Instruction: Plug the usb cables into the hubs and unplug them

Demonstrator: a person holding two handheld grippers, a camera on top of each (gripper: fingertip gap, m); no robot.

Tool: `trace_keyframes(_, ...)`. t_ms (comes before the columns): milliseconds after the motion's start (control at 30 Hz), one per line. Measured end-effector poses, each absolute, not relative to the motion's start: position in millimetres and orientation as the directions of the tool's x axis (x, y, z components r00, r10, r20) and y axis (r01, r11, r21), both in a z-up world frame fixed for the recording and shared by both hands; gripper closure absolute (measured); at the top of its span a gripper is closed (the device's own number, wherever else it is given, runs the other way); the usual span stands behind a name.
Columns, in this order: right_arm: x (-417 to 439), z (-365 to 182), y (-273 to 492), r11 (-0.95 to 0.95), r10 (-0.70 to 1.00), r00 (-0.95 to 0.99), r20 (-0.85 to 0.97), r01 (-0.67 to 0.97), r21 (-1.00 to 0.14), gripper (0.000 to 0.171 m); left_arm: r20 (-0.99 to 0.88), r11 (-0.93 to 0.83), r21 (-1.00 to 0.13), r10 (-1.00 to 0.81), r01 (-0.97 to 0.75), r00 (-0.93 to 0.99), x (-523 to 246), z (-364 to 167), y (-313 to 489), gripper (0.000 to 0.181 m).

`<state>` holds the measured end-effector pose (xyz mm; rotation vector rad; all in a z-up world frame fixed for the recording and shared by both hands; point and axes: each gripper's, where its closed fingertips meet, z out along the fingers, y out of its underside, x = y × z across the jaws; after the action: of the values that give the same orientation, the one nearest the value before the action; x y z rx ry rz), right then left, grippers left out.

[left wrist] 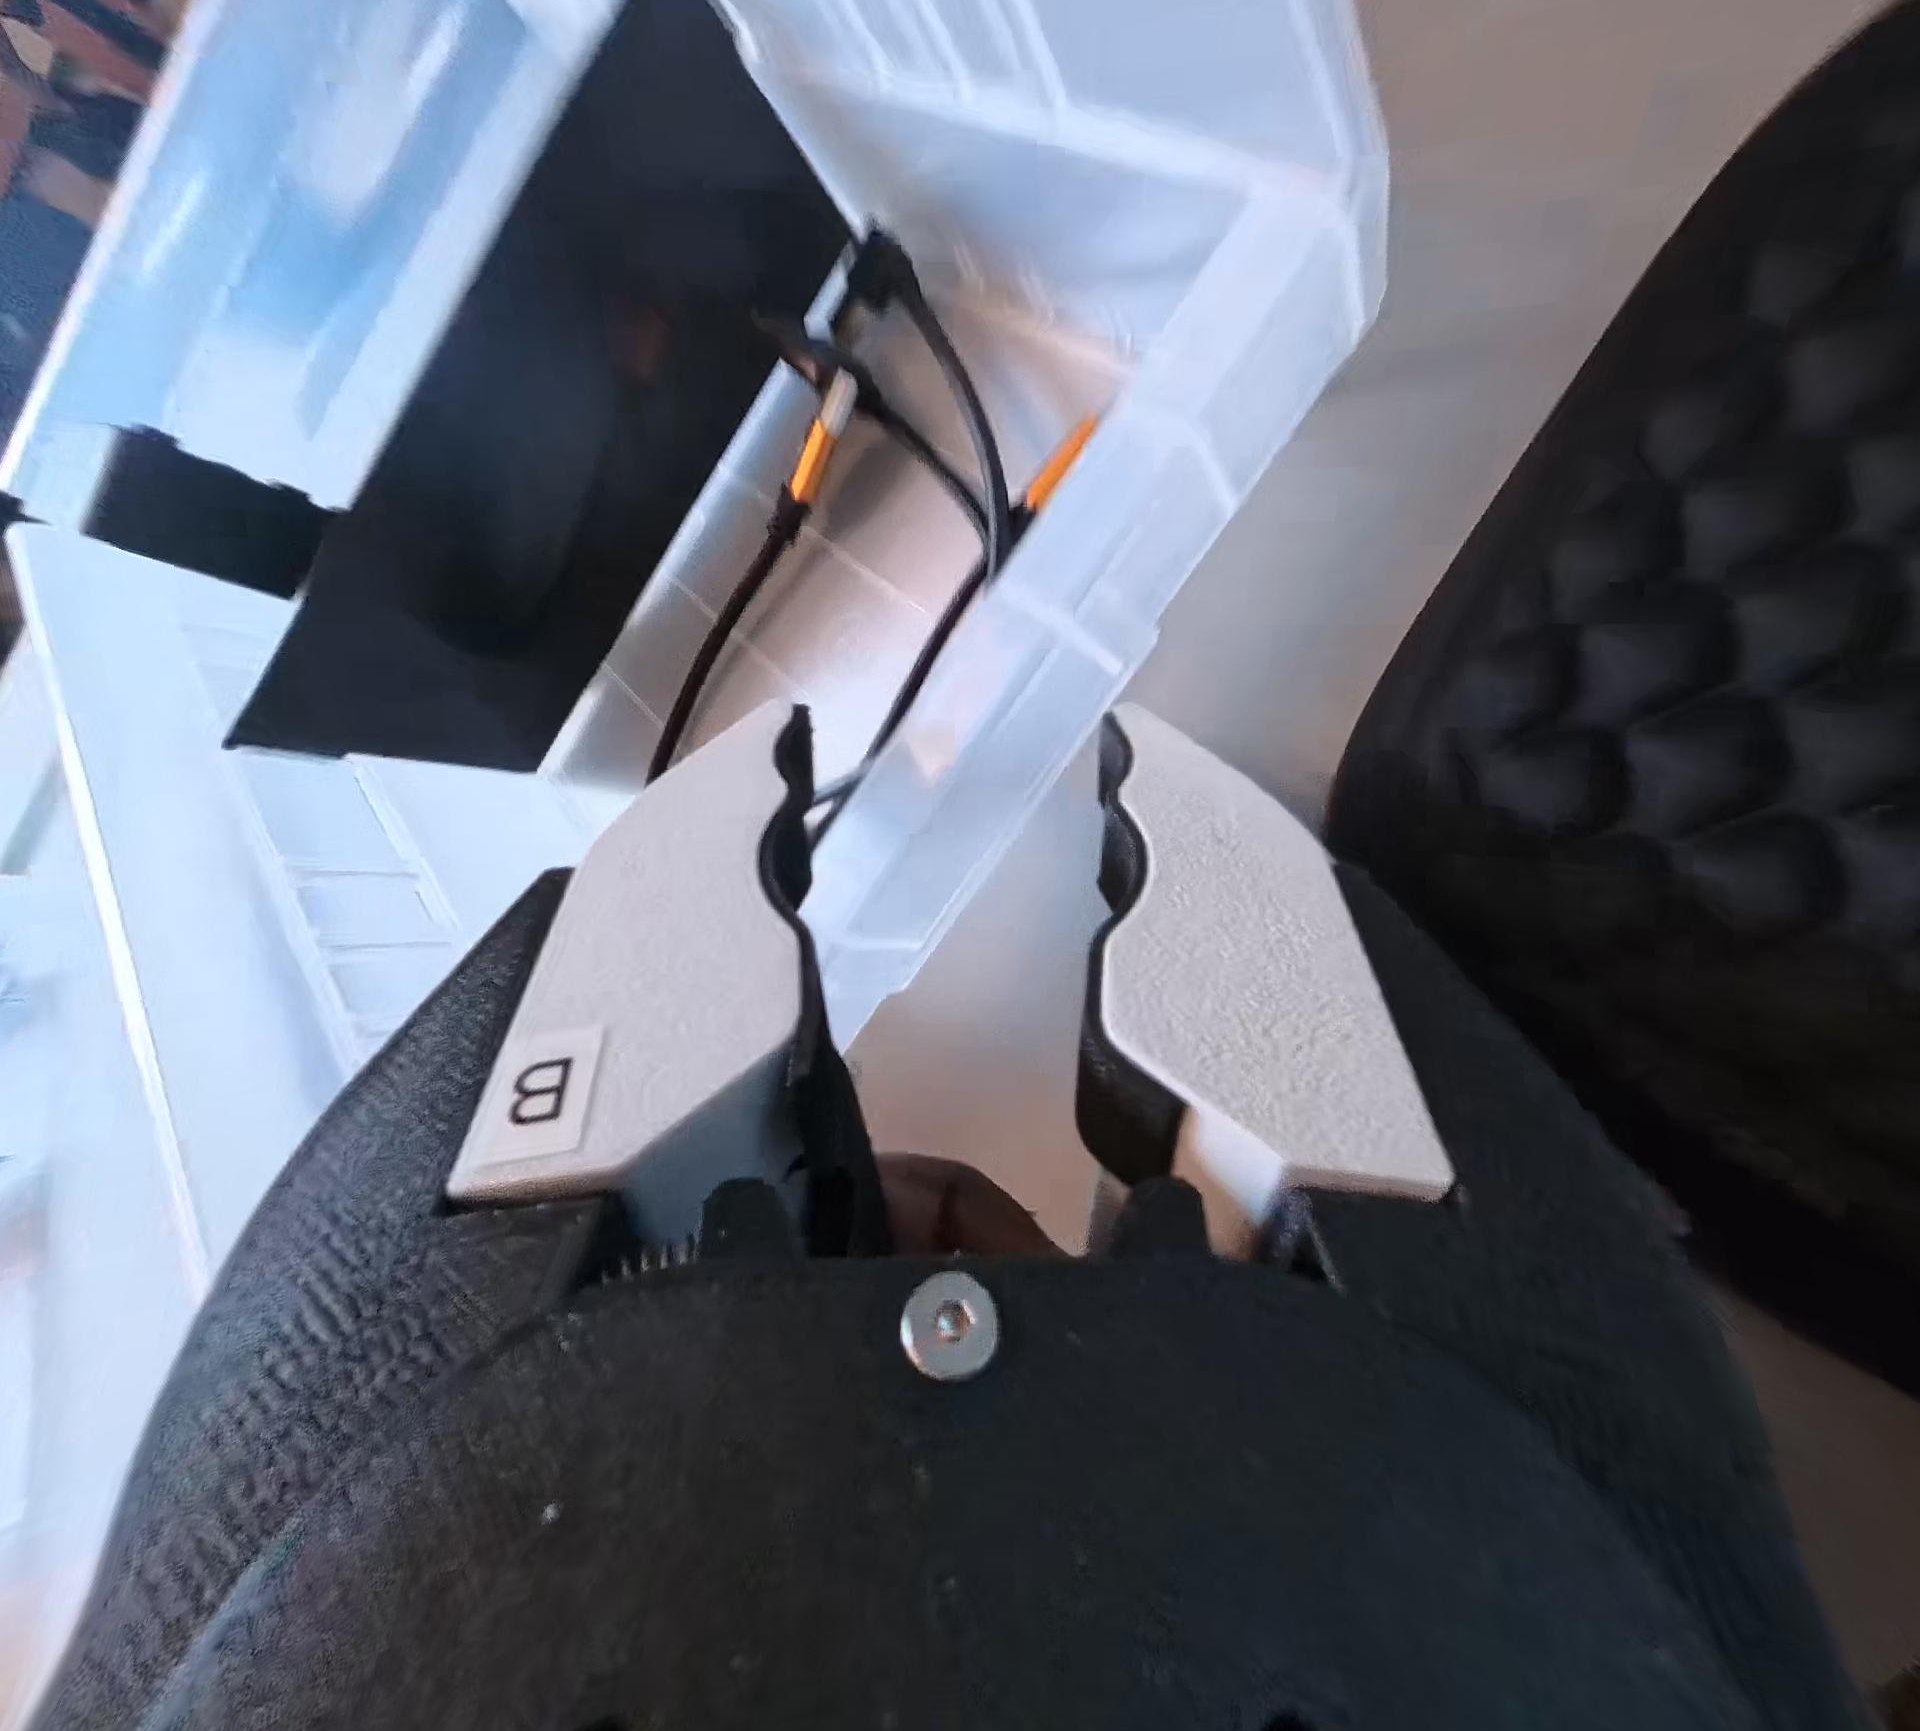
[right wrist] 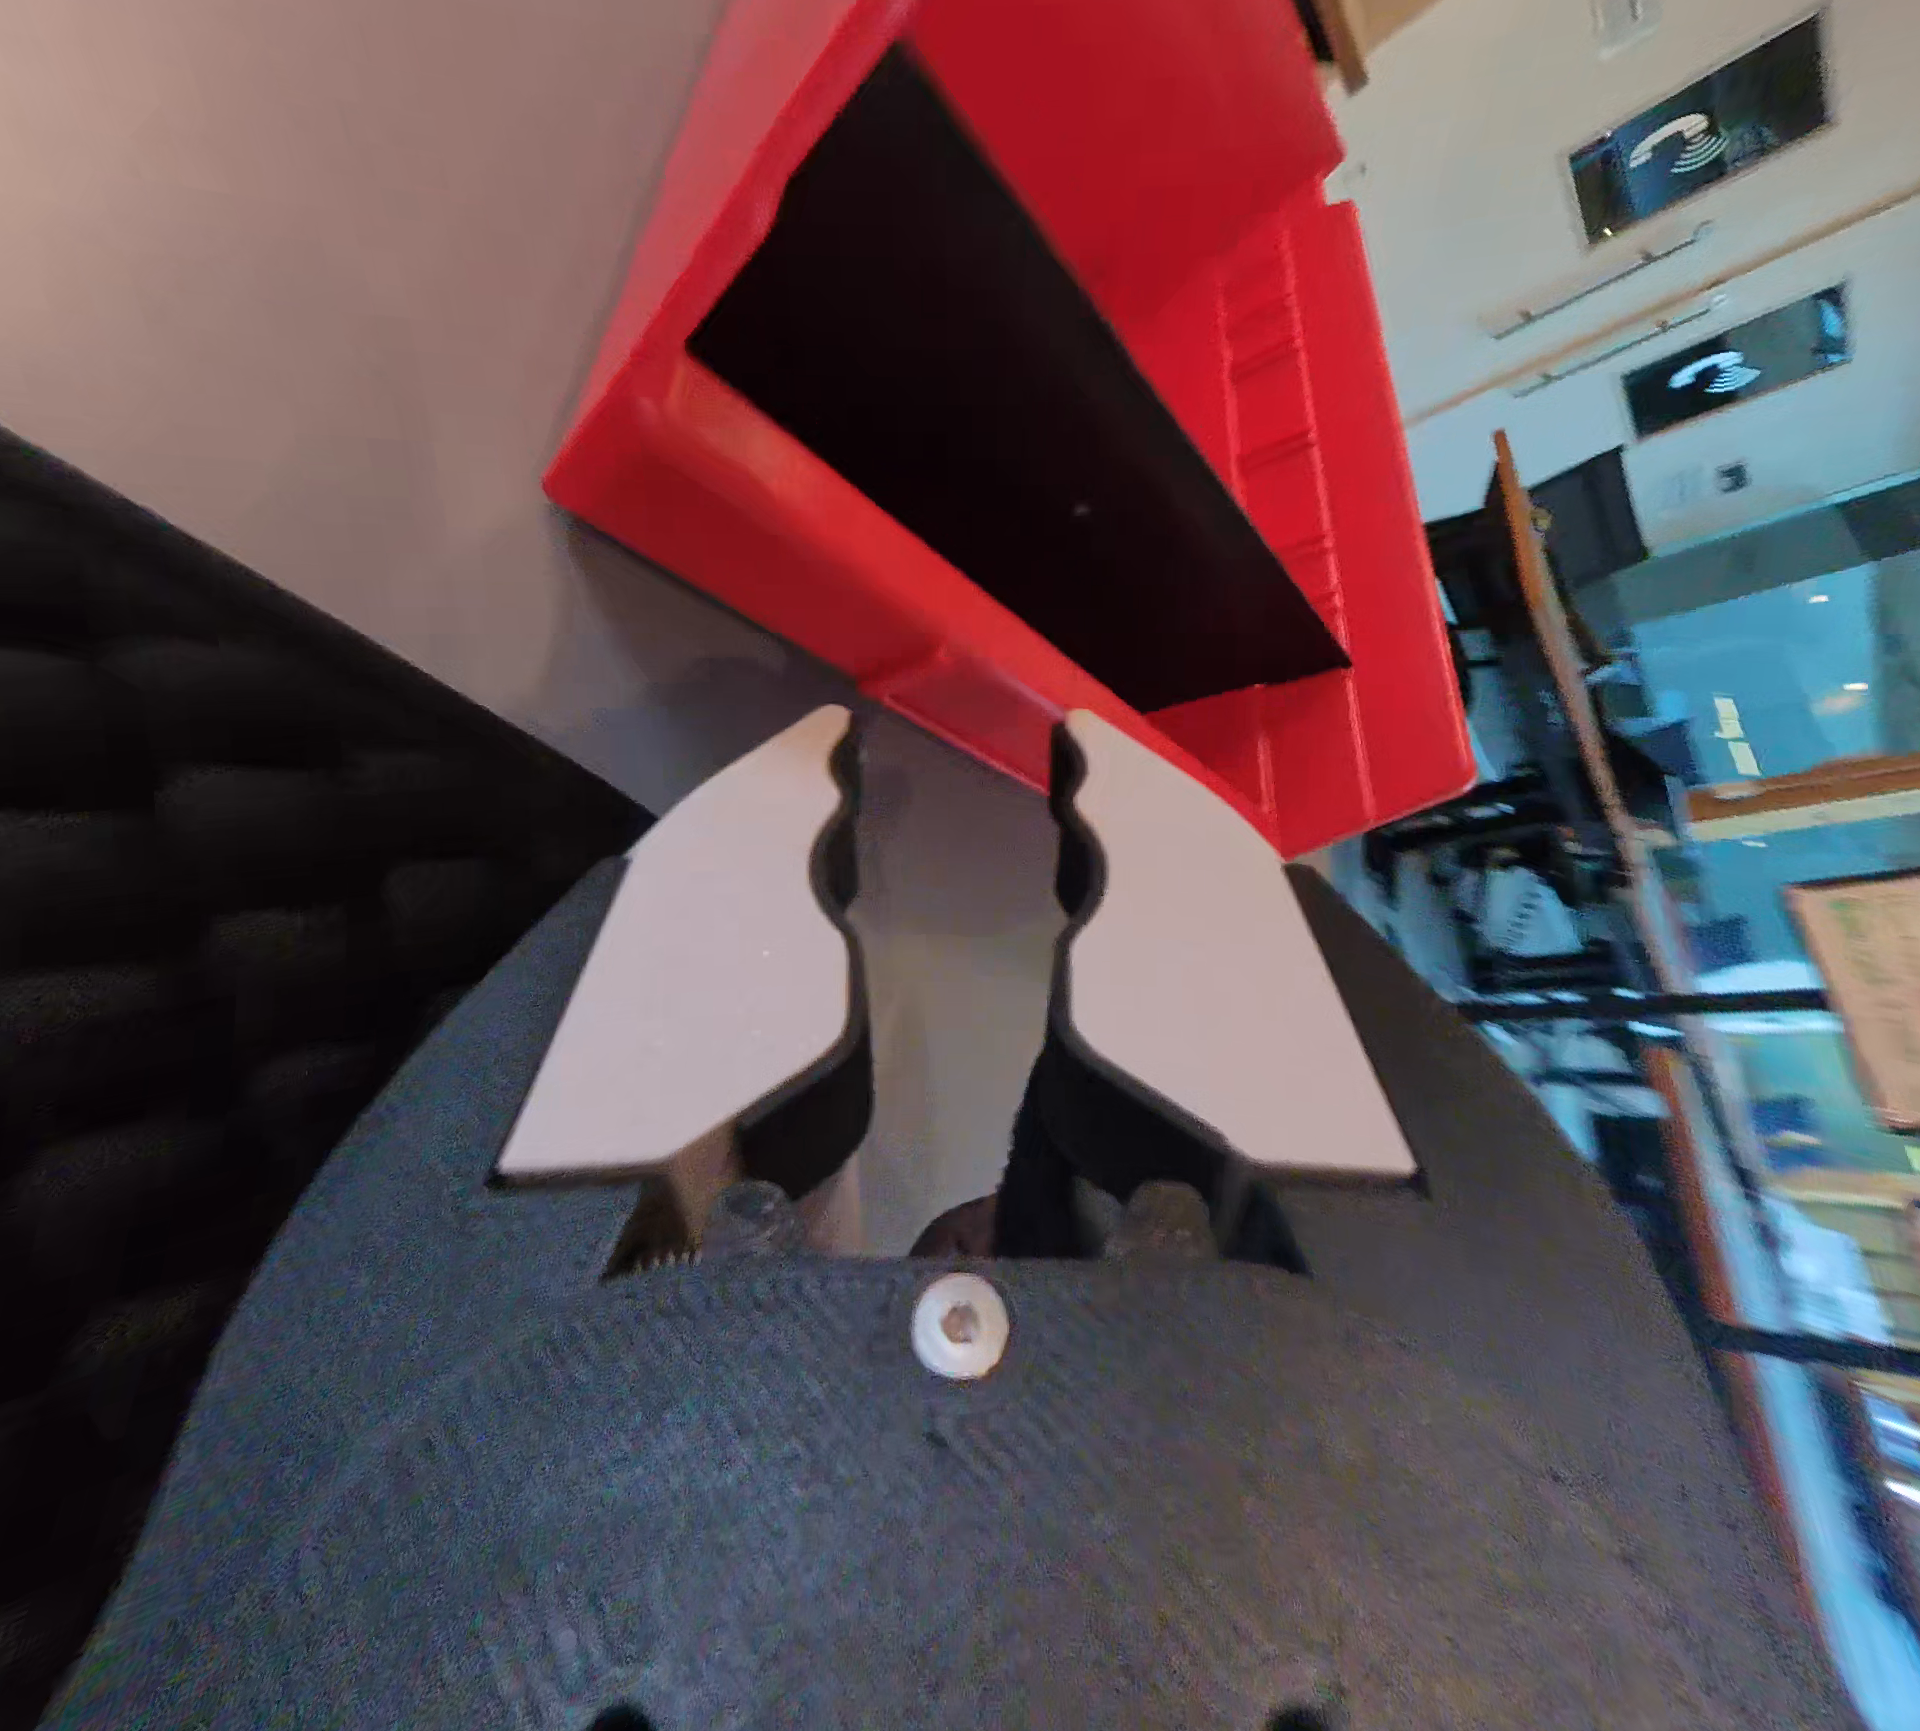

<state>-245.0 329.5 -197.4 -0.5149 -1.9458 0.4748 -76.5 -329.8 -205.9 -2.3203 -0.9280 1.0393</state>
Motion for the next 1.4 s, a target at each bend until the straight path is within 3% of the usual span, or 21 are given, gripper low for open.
trace_keyframes(133,-222.3,-133.4,307.4,0.589,0.721,-0.394,0.57,-0.084,-0.804,0.12,-0.308,-0.415,-0.878,0.871,0.238,0.382,-88.9,-121.6,-310.0,0.121)
trace_keyframes(200,-209.2,-87.9,290.0,0.375,0.79,-0.424,0.444,-0.239,-0.896,0.12,-0.256,-0.302,-0.934,0.938,0.19,0.234,-105.4,-79.3,-324.9,0.121)
trace_keyframes(333,-182.9,-34.8,244.9,-0.032,0.781,-0.572,0.251,-0.438,-0.898,0.126,-0.218,-0.207,-0.905,0.976,0.371,0.011,-151.9,-70.6,-374.3,0.119)
trace_keyframes(433,-182.0,-44.6,206.0,-0.177,0.704,-0.69,0.17,-0.403,-0.898,0.126,-0.205,-0.14,-0.81,0.977,0.57,-0.051,-191.3,-101.0,-408.6,0.117)
trace_keyframes(567,-189.8,-69.6,178.0,-0.172,0.673,-0.725,0.147,-0.346,-0.922,0.121,-0.148,-0.003,-0.672,0.98,0.74,-0.131,-223.4,-143.9,-443.6,0.115)
trace_keyframes(667,-193.2,-75.2,179.5,-0.111,0.697,-0.693,0.182,-0.355,-0.928,0.123,-0.127,0.01,-0.616,0.986,0.788,-0.112,-235.7,-163.7,-444.3,0.128)
trace_keyframes(767,-196.4,-81.4,178.7,-0.134,0.682,-0.717,0.142,-0.313,-0.94,0.123,-0.309,-0.111,-0.568,0.947,0.815,-0.087,-238.1,-168.2,-453.9,0.147)
trace_keyframes(900,-200.6,-90.6,172.2,-0.045,0.692,-0.695,0.198,-0.315,-0.948,0.126,-0.405,-0.216,-0.645,0.91,0.733,-0.088,-241.7,-131.4,-441.1,0.149)
trace_keyframes(1067,-195.3,-97.0,149.6,-0.006,0.611,-0.762,0.217,-0.278,-0.961,0.127,-0.48,-0.385,-0.796,0.872,0.466,-0.098,-235.7,-34.6,-392.3,0.149)
trace_keyframes(1233,-190.5,-80.1,116.1,0.02,0.501,-0.837,0.22,-0.243,-0.97,0.131,-0.378,-0.415,-0.894,0.902,0.168,0.21,-215.1,15.5,-266.5,0.15)
trace_keyframes(1400,-170.3,-57.1,61.8,0.086,0.185,-0.961,0.205,-0.192,-0.978,0.121,-0.272,-0.421,-0.904,0.693,0.068,0.667,-185.1,-22.1,-113.1,0.149)
